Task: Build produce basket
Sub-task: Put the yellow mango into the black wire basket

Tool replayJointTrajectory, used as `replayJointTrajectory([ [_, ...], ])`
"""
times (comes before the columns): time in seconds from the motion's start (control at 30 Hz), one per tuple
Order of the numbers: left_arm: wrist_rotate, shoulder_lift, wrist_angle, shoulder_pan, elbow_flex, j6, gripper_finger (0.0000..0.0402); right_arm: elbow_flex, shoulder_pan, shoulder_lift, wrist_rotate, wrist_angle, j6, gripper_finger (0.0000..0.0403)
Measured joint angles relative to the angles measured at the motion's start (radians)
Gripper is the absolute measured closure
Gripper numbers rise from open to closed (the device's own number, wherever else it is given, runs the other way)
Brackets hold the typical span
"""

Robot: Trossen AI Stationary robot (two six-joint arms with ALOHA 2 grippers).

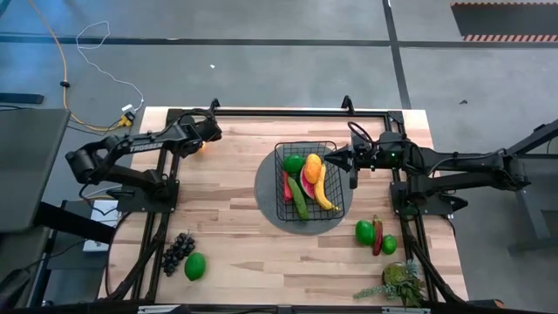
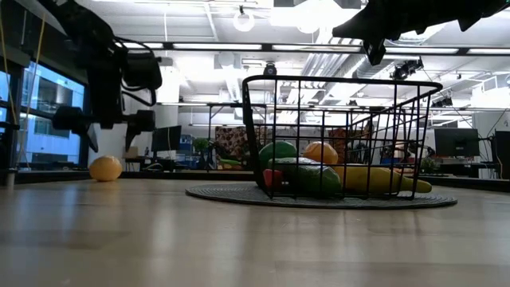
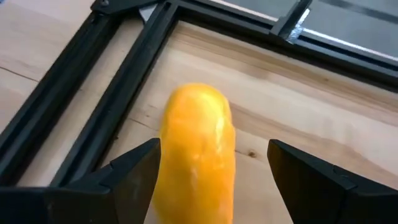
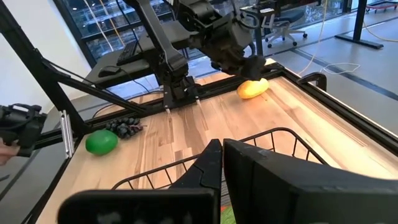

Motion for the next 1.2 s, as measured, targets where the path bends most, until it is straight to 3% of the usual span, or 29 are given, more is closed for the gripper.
replayJointTrajectory([
  [0.6, 0.026, 0.196, 0.073, 0.020, 0.003, 0.051, 0.0114, 0.000, 0.000, 0.000, 0.000, 0.000, 0.007, 0.0402],
  [1.2, 0.052, 0.212, 0.087, 0.020, 0.002, 0.033, 0.0120, 0.000, 0.000, 0.000, 0.000, 0.000, 0.007, 0.0402],
])
